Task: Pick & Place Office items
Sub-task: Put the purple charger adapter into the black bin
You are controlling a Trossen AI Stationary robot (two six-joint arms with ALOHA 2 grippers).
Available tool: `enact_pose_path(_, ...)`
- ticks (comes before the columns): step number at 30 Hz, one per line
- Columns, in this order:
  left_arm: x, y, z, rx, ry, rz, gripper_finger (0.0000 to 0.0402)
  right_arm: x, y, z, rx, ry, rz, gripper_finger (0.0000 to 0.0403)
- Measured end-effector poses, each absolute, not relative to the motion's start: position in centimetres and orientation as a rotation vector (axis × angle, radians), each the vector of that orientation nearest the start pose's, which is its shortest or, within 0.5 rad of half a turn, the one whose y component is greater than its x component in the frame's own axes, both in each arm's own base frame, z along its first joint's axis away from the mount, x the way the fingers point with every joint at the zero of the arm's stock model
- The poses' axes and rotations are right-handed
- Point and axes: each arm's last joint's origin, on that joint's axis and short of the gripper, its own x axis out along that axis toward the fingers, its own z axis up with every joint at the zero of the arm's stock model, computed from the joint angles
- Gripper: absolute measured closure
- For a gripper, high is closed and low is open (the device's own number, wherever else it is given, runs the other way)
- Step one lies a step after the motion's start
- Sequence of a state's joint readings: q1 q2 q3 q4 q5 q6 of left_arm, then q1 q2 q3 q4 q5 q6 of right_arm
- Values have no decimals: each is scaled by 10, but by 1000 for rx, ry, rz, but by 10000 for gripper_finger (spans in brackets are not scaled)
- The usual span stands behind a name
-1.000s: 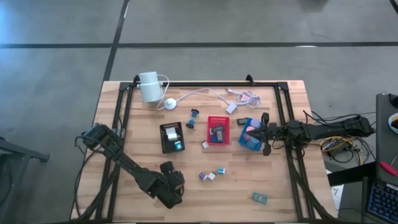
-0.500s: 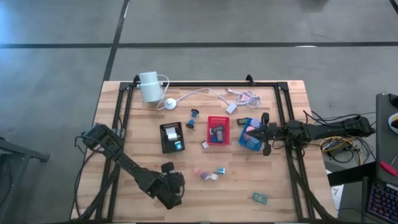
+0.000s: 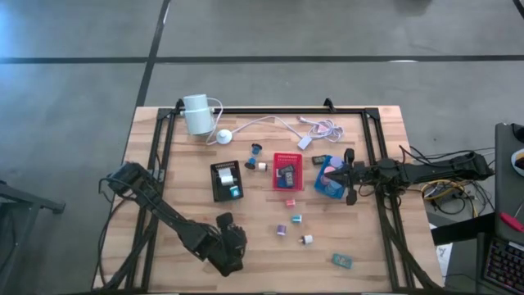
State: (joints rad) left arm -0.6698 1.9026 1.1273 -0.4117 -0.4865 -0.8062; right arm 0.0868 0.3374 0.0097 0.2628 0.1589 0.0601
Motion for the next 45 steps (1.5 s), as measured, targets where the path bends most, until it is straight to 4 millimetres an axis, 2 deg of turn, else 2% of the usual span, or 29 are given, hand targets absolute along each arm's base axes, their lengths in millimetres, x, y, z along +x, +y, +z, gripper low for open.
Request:
enact_pose_path(5,317,-195,153,-84,934,212,142,118,6,163,52,59,-74,394)
enact_pose_path(10,345,-180,165,32,827,71,96,118,6,163,54,59,-74,394)
enact_pose_path(15,365,-163,173,94,730,-20,67,118,6,163,50,59,-74,394)
enact_pose_path(22,381,-136,159,81,763,-88,65,118,6,163,45,60,-74,394)
enact_pose_path(28,389,-138,151,107,727,-200,65,118,6,163,40,61,-74,394)
enact_pose_path(40,408,-127,115,91,779,-205,66,118,6,162,38,64,-75,394)
enact_pose_path(45,409,-126,112,91,791,-210,66,118,6,162,33,68,-75,394)
